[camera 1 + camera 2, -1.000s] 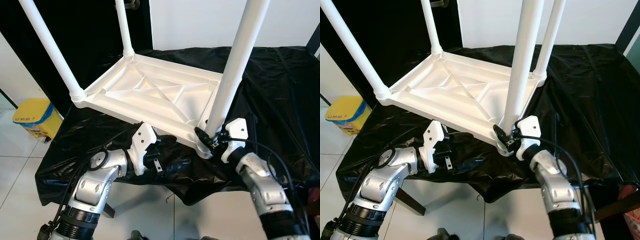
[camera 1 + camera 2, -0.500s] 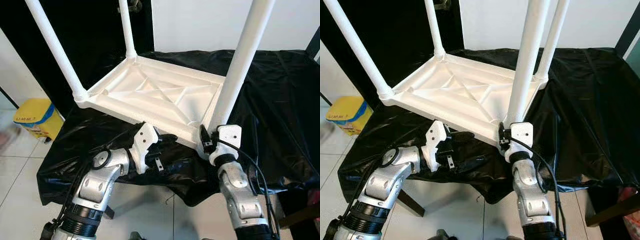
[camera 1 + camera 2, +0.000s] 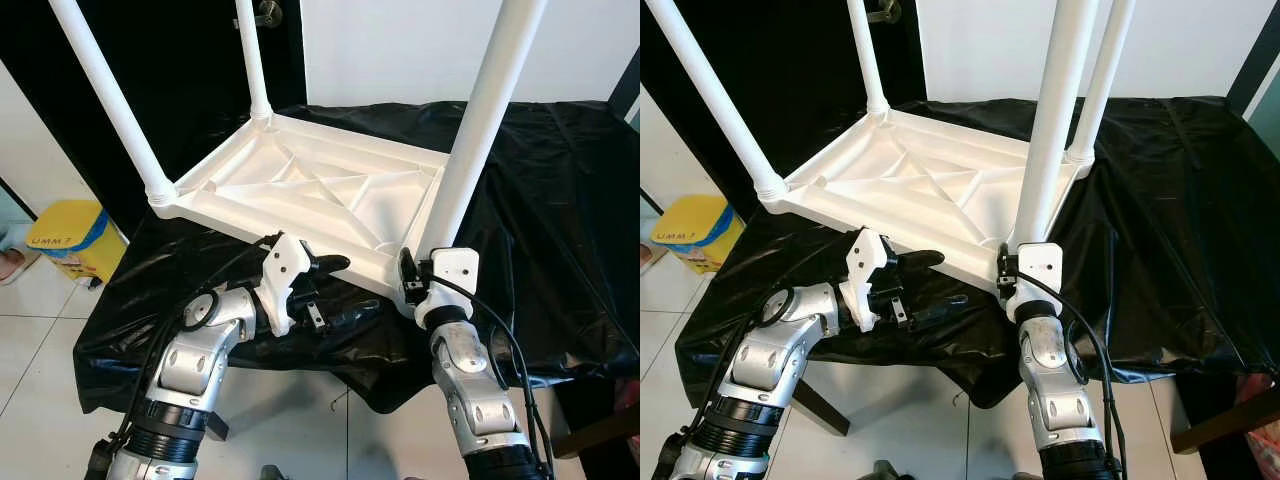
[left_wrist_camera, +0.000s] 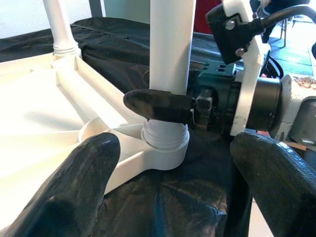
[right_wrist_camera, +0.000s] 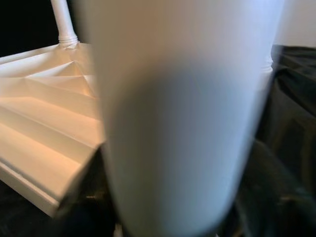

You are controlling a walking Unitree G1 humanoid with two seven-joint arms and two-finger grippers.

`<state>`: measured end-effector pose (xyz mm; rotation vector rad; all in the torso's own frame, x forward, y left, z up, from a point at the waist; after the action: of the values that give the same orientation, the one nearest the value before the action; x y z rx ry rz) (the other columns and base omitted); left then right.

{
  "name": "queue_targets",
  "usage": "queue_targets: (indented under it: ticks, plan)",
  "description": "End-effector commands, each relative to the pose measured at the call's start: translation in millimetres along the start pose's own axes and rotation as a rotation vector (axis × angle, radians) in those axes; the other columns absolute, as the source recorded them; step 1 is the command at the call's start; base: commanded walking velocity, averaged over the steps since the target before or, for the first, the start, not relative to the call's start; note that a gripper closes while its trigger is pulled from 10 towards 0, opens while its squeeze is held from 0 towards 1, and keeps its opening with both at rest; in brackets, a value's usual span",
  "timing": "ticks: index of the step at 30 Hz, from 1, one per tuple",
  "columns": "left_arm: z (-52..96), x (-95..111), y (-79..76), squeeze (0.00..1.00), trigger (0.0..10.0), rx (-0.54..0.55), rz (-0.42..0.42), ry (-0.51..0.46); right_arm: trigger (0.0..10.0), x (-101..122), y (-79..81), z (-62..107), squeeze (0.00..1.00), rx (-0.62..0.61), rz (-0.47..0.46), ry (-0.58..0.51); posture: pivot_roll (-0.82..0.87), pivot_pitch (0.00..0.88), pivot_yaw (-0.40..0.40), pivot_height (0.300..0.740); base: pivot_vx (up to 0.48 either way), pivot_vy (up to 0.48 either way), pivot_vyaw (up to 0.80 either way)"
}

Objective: Building children table

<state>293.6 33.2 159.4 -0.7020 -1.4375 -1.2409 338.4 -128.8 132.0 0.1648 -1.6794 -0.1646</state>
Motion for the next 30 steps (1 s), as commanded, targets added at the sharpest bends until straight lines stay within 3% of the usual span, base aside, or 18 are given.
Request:
queue_targets:
  ticks: [1, 7, 9, 10, 17, 22, 25, 30]
  plan:
    - [2.3, -6, 24.5, 0.0, 10.0, 0.209, -0.014, 0.052, 10.0, 1, -4.6, 1.6, 1.0, 0.005, -0.023, -0.007, -0.16, 0.023, 0.051, 0.74, 0.0, 0.0, 0.0]
    - [2.7, -7, 28.5, 0.0, 10.0, 0.233, -0.016, 0.052, 10.0, 5, -7.6, -0.4, 1.0, 0.029, -0.018, -0.014, -0.16, 0.028, 0.048, 0.74, 0.0, 0.0, 0.0]
    - [3.1, -6, 31.1, 0.0, 10.0, 0.25, -0.026, 0.052, 10.0, 7, -9.8, 0.0, 0.95, 0.053, -0.017, -0.012, -0.16, 0.034, 0.038, 0.74, 0.0, 0.0, 0.0]
    - [3.9, -6, 33.7, 0.0, 10.0, 0.269, -0.031, 0.05, 10.0, 10, -10.3, 2.0, 0.0, 0.093, -0.027, -0.013, -0.16, 0.035, 0.035, 0.74, 0.0, 0.0, 0.0]
    - [5.8, -5, 37.2, 0.0, 10.0, 0.286, -0.052, 0.052, 10.0, 14, -10.3, 4.7, 0.0, 0.249, -0.018, 0.005, -0.15, 0.035, 0.03, 0.74, 0.0, 0.0, 0.0]
    - [7.9, -2, 30.6, 0.0, 10.0, 0.227, -0.048, 0.038, 10.0, 14, -11.4, -2.7, 0.0, 0.371, 0.027, 0.046, -0.15, 0.031, 0.035, 0.74, 0.0, 0.0, 0.0]
    - [9.6, -4, 28.1, 0.0, 10.0, 0.196, -0.053, 0.049, 10.0, 9, -6.2, -5.5, 0.0, 0.499, 0.062, 0.103, -0.14, 0.025, 0.04, 0.74, 0.0, 0.0, 0.0]
    - [8.2, -2, 29.8, 0.0, 10.0, 0.185, -0.059, 0.045, 10.0, 2, 1.4, -8.9, 0.0, 0.604, 0.084, 0.169, -0.14, 0.018, 0.044, 0.74, 0.0, 0.0, 0.0]
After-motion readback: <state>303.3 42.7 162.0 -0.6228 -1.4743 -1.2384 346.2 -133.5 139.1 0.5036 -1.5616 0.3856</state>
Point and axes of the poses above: a point about 5 cm out from each wrist's last joint towards the gripper, its own z axis pointing back from the gripper into the wrist, its own x axis along the axis of the wrist's last joint, y = z × x, the point moved 6 cm from there along -z, pointing out of the wrist towards the gripper, and after that the axes turned 11 degrees about -z, right-handed, at the moved point
